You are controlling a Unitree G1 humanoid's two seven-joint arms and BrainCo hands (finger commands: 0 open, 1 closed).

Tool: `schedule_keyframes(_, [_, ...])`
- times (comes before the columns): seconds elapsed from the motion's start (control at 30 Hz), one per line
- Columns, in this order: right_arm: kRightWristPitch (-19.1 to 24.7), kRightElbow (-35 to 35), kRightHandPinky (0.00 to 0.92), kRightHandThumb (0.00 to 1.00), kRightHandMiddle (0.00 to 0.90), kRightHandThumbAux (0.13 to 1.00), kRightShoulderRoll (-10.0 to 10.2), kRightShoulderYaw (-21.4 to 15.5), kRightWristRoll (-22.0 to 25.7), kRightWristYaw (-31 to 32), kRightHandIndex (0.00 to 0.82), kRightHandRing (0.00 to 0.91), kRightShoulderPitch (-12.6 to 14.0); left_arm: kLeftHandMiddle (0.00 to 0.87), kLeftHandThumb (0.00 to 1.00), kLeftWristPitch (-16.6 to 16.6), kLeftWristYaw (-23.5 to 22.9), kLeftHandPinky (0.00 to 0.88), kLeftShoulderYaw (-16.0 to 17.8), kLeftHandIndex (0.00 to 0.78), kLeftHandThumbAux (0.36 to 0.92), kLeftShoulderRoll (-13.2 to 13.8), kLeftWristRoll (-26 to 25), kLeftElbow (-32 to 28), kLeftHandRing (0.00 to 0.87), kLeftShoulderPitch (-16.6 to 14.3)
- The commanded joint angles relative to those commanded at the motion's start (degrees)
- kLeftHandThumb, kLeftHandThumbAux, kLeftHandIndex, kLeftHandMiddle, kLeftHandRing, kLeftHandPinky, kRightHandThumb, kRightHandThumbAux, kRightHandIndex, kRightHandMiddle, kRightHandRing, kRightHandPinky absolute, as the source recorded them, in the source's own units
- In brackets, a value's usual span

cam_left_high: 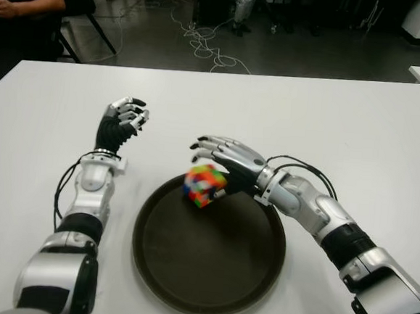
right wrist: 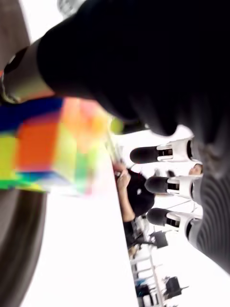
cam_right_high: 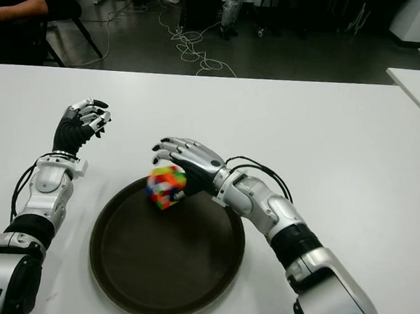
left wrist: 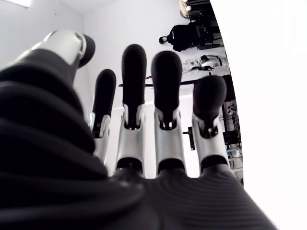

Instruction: Pick up the Rubik's Cube and put it in the plate

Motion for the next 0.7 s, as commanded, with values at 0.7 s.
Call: schedule_keyframes(0.7, [-2.85, -12.2, 0.064, 0.133, 0.034, 0.833, -1.5, -2.94, 5.71, 4.61, 0.032, 0.034, 5.5, 0.564, 0.839, -1.91, -1.64, 0.695, 0.84, 0.394, 0.673, -0.07, -1.01, 2.22, 0.654, -0.86])
